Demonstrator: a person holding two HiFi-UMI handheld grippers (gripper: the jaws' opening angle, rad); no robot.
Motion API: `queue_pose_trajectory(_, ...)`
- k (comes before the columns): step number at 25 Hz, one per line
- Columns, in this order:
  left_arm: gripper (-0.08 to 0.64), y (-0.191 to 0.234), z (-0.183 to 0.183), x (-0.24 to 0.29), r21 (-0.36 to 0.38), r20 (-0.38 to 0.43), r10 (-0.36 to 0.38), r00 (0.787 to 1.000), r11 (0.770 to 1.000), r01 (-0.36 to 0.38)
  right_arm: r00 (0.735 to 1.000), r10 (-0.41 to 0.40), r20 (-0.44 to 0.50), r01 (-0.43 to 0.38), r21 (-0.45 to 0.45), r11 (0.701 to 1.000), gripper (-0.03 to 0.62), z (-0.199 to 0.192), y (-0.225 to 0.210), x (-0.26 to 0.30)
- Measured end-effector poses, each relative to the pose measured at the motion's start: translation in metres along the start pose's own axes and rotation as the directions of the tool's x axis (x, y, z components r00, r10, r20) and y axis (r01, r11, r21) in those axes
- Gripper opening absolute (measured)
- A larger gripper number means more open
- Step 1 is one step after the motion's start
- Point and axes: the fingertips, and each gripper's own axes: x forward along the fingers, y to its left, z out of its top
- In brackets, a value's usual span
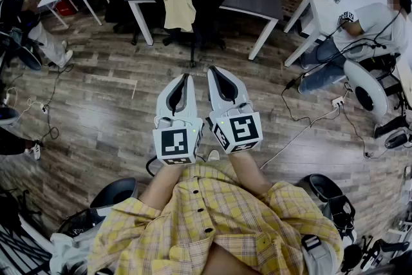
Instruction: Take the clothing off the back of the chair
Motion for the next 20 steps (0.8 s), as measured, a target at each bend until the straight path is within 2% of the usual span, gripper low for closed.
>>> queue_pose_trajectory(12,0.0,-0.024,-0.002,0.004,0.034,-0.013,0.017,1.0,0.999,-0.017,1.0,0.022,0.004,-0.022,0.028,0.999,0.0,0.004,-0.016,-0.014)
queue_pose_trajectory(20,0.0,-0.042,-0.009,0.02,0.049,-0.012,0.06,0.998,0.997,-0.059,0.999,0.049,0.012,-0.049,0.023,0.999,0.0,0.006,-0.043,-0.017)
